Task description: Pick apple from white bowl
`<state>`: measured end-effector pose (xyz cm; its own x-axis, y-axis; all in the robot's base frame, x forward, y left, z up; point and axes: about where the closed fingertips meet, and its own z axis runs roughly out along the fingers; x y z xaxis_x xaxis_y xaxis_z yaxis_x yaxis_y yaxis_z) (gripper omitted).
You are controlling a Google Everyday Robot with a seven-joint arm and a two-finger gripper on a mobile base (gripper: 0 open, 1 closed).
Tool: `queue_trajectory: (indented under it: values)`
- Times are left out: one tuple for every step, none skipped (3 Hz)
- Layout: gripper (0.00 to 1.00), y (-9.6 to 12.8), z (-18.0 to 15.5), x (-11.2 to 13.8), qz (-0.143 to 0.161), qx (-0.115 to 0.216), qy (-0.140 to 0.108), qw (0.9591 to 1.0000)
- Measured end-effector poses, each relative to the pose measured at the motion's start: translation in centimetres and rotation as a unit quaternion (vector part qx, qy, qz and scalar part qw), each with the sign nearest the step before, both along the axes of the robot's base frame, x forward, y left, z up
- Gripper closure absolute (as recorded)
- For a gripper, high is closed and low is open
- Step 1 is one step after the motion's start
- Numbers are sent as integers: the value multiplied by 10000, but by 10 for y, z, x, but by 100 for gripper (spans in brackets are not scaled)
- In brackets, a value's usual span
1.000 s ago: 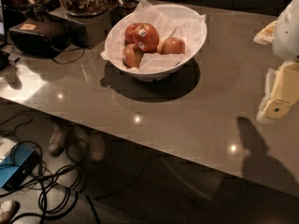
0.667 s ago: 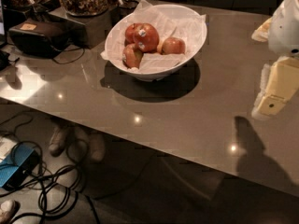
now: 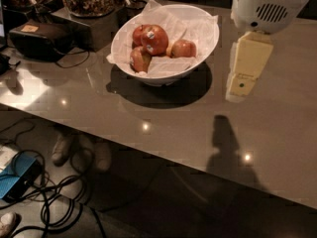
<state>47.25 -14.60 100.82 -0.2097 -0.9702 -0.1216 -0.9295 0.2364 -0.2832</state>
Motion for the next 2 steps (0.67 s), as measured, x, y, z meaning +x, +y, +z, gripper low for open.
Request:
queue_trajectory:
  values:
    - [0,5,2,4,39,54,-92,9999]
    - [0,54,3,55,51,101,23,9999]
